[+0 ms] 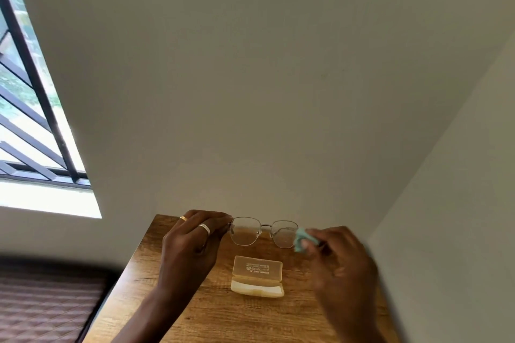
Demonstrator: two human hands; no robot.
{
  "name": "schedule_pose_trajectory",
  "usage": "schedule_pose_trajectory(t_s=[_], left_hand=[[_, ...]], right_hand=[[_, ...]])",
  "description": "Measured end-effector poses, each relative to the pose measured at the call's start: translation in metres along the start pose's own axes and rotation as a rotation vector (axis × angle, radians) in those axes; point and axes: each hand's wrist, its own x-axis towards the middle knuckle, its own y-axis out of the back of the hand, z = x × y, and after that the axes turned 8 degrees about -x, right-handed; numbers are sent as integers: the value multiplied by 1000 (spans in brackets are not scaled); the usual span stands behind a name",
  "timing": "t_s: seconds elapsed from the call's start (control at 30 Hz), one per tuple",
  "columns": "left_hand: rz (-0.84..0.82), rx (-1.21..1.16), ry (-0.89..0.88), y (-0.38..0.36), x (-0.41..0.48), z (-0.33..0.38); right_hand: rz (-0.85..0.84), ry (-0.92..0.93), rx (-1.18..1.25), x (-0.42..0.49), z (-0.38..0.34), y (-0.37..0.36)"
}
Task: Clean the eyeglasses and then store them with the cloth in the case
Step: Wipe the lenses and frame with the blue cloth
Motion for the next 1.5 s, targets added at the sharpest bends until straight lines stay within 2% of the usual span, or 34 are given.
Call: schedule_pose_trajectory(t_s=[0.07,0.13,0.3,0.53,0.7,0.83,1.0,1.1,1.3,1.4,1.5], left_hand=[[0,-2,-9,0,-2,0],[2,-7,-11,-1,-1,1],[5,-43,-24,-7,2,9],[-2,-76,50,-3,4,6],[-10,-67,42,-4,2,11],[1,-88,52,-8,3,13],[21,-133,58,-4,7,9],[14,-112,71,-1,5,7],[14,-104,71,-4,2,6],[33,-124,85,-6,4,7],[46,-138,78,-4,6,6]], right_hand=[[74,-45,-38,10,11,10],[75,-48,-62,18,13,11],[-15,48,-160,21,-6,-7],[-156,190,-236,-2,-10,-5],[-89,97,-307,9,1,6],[-47,87,-274,20,-8,1],[-155,204,-236,1,-19,-6],[-209,213,-262,-6,-11,-1],[-111,118,-329,18,-3,5],[-101,147,-275,21,-13,-2],[-160,216,-238,11,-19,-7]])
